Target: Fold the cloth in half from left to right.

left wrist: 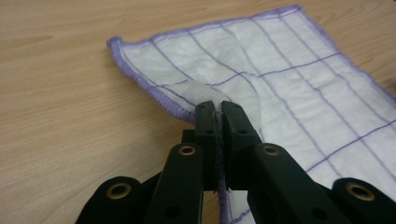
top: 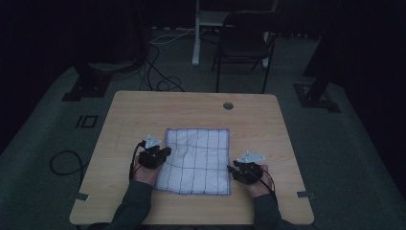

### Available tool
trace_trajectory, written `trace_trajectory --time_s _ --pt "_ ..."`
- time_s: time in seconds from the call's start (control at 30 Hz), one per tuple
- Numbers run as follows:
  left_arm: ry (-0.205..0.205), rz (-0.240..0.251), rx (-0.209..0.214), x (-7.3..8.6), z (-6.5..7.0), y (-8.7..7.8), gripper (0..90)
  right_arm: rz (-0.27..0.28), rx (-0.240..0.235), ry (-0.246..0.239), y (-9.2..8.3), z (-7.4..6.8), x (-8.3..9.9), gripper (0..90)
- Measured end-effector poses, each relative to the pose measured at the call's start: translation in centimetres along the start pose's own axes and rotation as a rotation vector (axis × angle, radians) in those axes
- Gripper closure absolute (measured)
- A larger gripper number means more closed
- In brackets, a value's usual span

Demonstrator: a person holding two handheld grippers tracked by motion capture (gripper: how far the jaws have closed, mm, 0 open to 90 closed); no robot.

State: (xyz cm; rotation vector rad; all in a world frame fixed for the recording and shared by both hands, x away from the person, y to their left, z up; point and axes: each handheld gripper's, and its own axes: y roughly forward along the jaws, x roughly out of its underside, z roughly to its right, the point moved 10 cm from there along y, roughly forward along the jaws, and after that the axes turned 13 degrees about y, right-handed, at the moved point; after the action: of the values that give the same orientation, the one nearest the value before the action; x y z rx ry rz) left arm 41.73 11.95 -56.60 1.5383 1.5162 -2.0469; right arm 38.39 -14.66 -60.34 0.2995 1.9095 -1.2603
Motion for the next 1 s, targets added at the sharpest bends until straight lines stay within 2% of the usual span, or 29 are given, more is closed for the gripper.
trace_trajectory --time_s 0.4,0.73,1.0 --pt "0.032 0.027 0.014 -1.6 0.9 -0.6 86.6 -0.002 0.001 -0.001 0.0 0.0 0.1 63.1" --pt "0.067 0.047 0.045 -3.3 2.1 -0.9 86.5 -0.003 -0.002 -0.001 0.1 0.0 0.1 62.9" --pt "0.089 0.042 0.055 -4.2 3.0 -0.8 86.5 -0.003 -0.004 -0.001 0.1 0.0 0.1 62.7"
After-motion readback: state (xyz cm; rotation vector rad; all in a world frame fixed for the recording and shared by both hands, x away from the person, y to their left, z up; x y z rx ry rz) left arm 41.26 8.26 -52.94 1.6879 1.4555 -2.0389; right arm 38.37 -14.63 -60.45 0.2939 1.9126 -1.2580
